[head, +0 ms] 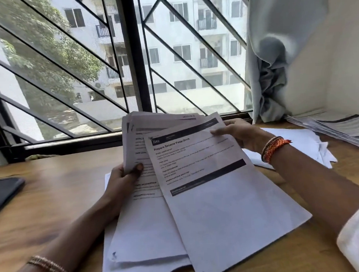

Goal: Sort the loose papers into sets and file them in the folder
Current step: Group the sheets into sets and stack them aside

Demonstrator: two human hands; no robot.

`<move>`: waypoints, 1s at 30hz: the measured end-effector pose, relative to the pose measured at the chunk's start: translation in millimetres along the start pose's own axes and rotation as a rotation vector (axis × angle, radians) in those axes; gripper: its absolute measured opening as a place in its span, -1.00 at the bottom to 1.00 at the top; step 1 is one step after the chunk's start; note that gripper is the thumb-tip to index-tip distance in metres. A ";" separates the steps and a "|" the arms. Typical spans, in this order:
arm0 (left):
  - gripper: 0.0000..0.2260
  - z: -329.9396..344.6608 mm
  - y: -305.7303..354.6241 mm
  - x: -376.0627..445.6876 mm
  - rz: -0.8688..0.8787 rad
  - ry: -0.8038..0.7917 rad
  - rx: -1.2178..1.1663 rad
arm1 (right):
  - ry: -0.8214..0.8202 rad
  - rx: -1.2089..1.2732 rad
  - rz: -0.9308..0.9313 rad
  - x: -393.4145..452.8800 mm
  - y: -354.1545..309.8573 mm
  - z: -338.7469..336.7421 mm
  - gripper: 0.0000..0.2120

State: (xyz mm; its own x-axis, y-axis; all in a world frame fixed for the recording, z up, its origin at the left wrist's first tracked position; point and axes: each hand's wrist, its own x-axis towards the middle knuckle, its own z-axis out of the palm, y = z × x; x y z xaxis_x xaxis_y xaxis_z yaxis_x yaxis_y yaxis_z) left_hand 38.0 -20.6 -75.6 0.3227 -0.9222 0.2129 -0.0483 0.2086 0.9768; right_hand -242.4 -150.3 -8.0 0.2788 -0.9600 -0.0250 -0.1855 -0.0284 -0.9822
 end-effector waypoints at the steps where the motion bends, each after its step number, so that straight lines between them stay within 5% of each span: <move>1: -0.93 -0.1 1.6 -0.2 -0.003 0.016 -0.006 | 0.004 -0.070 0.011 0.1 -0.7 -4.3 -0.68; 8: -0.94 -8.0 8.6 -2.0 -0.041 0.085 -0.110 | 0.362 -0.132 -0.072 8.4 23.5 -49.4 -0.87; 15: -0.22 -10.7 12.6 -6.5 -0.056 -0.035 -0.142 | 0.622 -0.261 -0.104 16.8 49.7 -58.7 -0.84; 19: -0.17 -10.0 13.1 -6.2 -0.052 -0.068 -0.155 | 0.616 -0.383 -0.238 13.4 34.3 -33.1 -0.88; 23: -0.17 -9.1 18.6 -5.2 -0.051 -0.120 -0.198 | 0.801 -0.639 -0.422 3.5 15.4 -13.5 -0.81; 26: -0.20 -14.0 24.5 -3.9 -0.048 -0.174 -0.264 | 0.733 -0.526 -0.431 5.9 13.3 -14.2 -0.79; 30: -0.25 -15.9 28.1 -3.3 -0.049 -0.211 -0.280 | 0.486 -0.261 -0.224 9.6 18.5 -7.4 -0.87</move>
State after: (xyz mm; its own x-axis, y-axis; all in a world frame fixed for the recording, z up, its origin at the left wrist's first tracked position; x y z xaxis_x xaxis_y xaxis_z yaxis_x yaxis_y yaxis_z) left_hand 50.6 -6.5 -49.2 0.1140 -0.9742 0.1950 0.2331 0.2170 0.9479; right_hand -250.1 -162.0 -25.0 -0.1137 -0.9385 0.3259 -0.4149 -0.2532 -0.8739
